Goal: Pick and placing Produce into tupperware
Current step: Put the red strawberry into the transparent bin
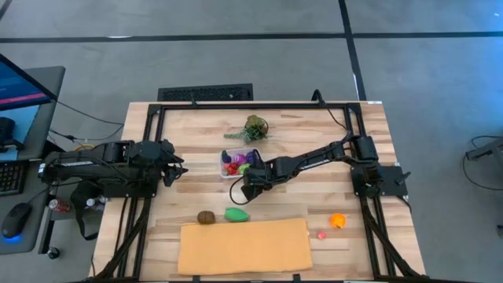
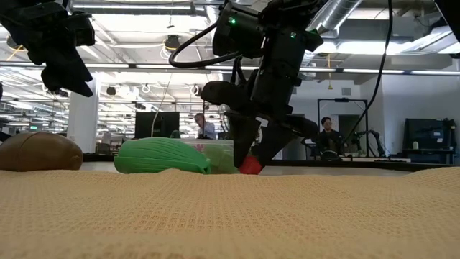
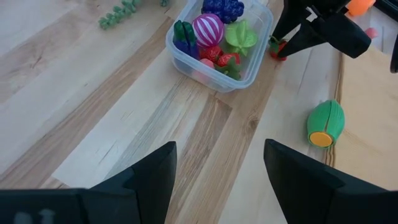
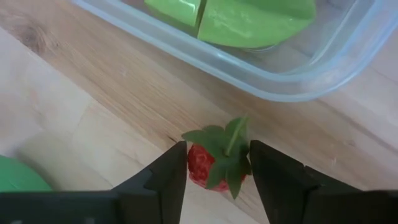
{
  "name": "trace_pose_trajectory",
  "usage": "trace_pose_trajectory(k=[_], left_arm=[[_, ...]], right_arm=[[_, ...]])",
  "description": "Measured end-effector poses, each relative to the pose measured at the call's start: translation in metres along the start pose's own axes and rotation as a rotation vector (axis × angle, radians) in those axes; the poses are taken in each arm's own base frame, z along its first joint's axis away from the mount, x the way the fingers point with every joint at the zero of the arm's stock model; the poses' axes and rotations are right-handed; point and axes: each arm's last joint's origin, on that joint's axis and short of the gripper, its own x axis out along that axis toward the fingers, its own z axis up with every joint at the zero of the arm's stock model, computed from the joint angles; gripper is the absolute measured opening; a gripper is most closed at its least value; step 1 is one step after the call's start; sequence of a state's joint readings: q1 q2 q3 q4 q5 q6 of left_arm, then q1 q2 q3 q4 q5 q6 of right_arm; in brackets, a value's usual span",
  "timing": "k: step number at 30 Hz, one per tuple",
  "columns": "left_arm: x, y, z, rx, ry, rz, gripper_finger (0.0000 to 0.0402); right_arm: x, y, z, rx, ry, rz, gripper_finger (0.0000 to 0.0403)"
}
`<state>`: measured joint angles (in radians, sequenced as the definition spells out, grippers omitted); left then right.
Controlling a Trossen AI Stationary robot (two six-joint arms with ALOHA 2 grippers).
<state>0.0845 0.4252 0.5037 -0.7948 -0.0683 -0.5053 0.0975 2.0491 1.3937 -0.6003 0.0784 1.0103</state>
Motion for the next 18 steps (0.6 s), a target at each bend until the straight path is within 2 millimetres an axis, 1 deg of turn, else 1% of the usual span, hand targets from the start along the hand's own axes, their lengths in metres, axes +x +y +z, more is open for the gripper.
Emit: trace_pose_trajectory(k=[6, 9, 12, 18], left_arm=[[0.0, 0.0, 0.0, 0.0, 0.0, 0.0, 0.0231], [0.0, 0.0, 0.0, 0.0, 0.0, 0.0, 0.0231], [0.0, 0.0, 0.0, 0.0, 0.0, 0.0, 0.0231], [0.0, 0.0, 0.0, 0.0, 0.0, 0.0, 0.0231]], right_arm=[[0.0, -0.0001, -0.0001, -0.001, 0.0, -0.001, 0.0189], [0.0001, -0.0006, -0.0005, -0.001, 0.005, -0.006, 0.0191], [0.0001, -0.0016, -0.0011, -0.001, 0.014, -0.014, 0.0183], [0.0001, -0.0017, -0.0013, -0.002, 0.017, -0.014, 0.0152]])
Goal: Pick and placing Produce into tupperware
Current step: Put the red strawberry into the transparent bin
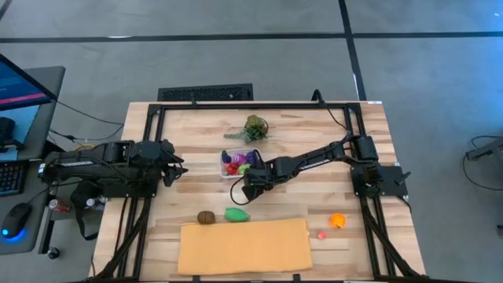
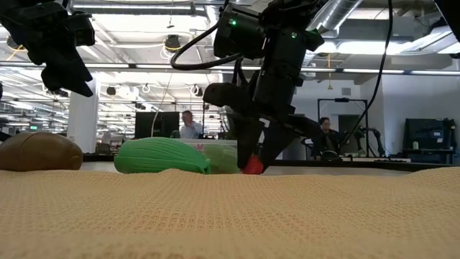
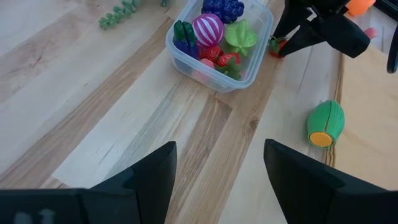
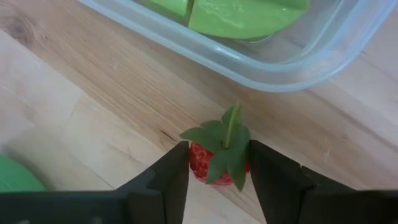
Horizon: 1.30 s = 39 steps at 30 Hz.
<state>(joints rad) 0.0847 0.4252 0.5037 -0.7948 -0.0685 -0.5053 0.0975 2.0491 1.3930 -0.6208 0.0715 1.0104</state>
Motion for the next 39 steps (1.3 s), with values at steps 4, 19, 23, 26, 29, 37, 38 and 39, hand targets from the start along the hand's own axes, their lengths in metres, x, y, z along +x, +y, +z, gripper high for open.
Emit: trace_pose_trajectory(k=[4, 19, 23, 26, 29, 37, 38, 39], left_arm=[[0.0, 0.0, 0.0, 0.0, 0.0, 0.0, 0.0231], [0.0, 0.0, 0.0, 0.0, 0.0, 0.0, 0.0231], [0.0, 0.0, 0.0, 0.0, 0.0, 0.0, 0.0231], [0.0, 0.0, 0.0, 0.0, 0.0, 0.0, 0.0231], [0.0, 0.0, 0.0, 0.0, 0.0, 0.0, 0.0231], [0.0, 0.0001, 0.0001, 0.0, -0.002, 0.004, 0.0231], [0.0, 0.0001, 0.0001, 0.0, -0.003, 0.004, 0.0231], [0.0, 0.0002, 0.0001, 0.0, -0.004, 0.006, 0.0231]], right_arm=[[0.0, 0.0, 0.0, 0.0, 0.0, 0.0, 0.0138], [0.0, 0.0, 0.0, 0.001, 0.0, 0.0, 0.0148], [0.0, 0.0, 0.0, 0.002, 0.0, 0.0, 0.014], [0.0, 0.0, 0.0, 0.001, 0.0, 0.0, 0.0141], [0.0, 0.0001, -0.0002, 0.002, 0.003, 0.002, 0.0148], [-0.0002, 0.0021, -0.0034, -0.005, 0.025, 0.016, 0.0145], [-0.0003, 0.0029, -0.0046, -0.008, 0.029, 0.019, 0.0143], [-0.0004, 0.0034, -0.0055, -0.01, 0.033, 0.022, 0.0141]])
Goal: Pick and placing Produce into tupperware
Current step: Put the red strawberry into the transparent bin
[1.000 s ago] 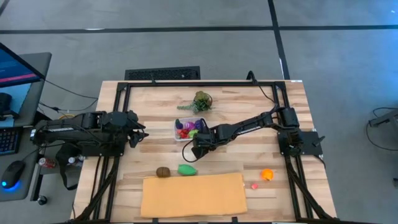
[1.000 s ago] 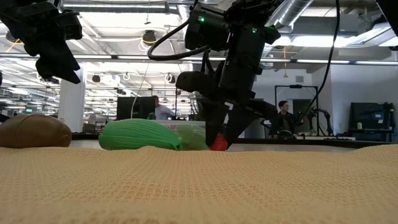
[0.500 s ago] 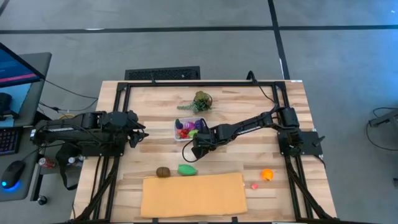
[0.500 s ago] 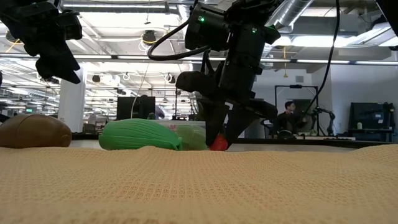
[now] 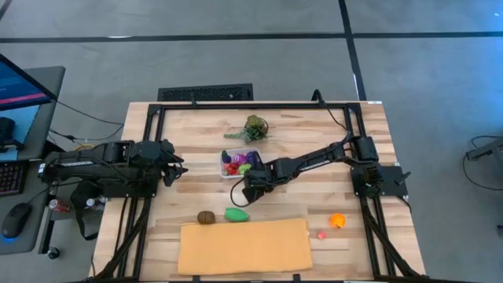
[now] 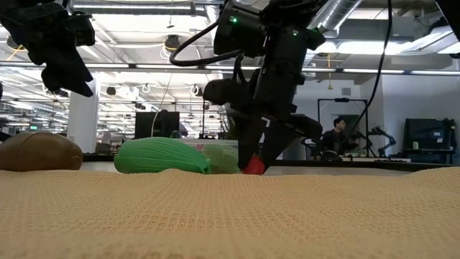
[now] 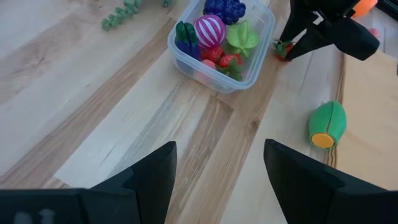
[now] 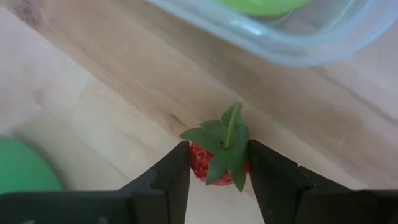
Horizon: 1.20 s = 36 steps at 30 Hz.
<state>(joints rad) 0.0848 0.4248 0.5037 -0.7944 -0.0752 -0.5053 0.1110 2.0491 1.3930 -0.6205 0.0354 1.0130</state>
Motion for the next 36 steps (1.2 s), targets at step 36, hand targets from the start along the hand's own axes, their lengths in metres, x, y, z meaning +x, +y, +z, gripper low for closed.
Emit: trace_pose_trajectory(k=[36], left_arm=[[0.0, 0.0, 0.0, -0.007, -0.005, 0.009, 0.0231]], right_arm=[[-0.086, 0.04, 0.03, -0.197, -0.085, 0.169, 0.0146]])
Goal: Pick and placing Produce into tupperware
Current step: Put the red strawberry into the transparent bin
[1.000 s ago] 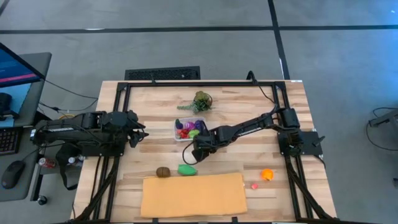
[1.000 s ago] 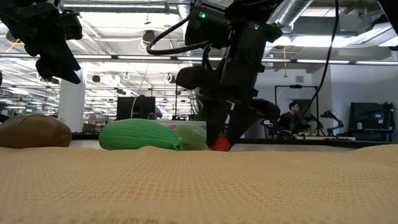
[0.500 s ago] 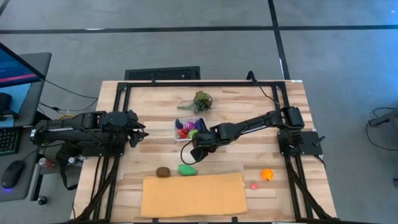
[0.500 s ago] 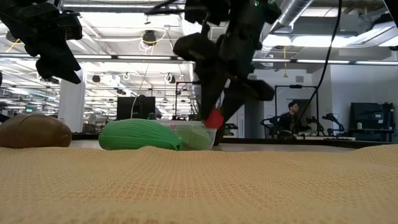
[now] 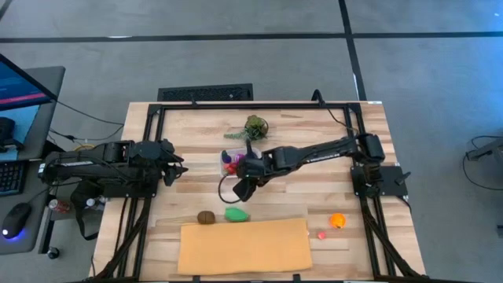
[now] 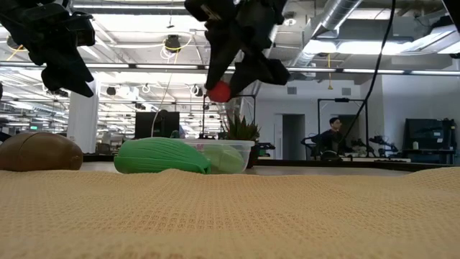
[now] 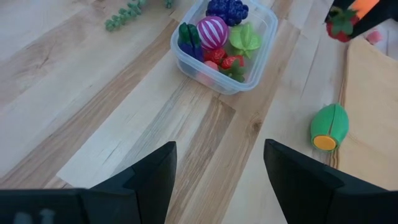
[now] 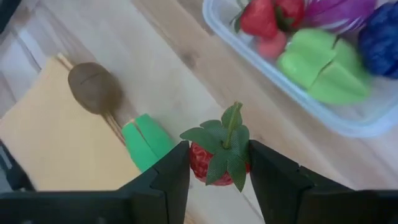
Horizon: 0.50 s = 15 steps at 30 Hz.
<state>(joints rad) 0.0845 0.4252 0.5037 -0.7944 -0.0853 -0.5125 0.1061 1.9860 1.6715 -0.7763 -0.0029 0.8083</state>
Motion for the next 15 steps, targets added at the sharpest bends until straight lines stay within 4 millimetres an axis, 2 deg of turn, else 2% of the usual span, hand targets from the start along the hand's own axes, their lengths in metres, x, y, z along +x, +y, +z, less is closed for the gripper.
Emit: trace_pose_trajectory(k=[15], left_arm=[[0.0, 0.0, 0.0, -0.005, -0.004, 0.008, 0.0231]], right_arm=[[-0.016, -0.011, 0.027, -0.05, -0.04, -0.004, 0.0143]])
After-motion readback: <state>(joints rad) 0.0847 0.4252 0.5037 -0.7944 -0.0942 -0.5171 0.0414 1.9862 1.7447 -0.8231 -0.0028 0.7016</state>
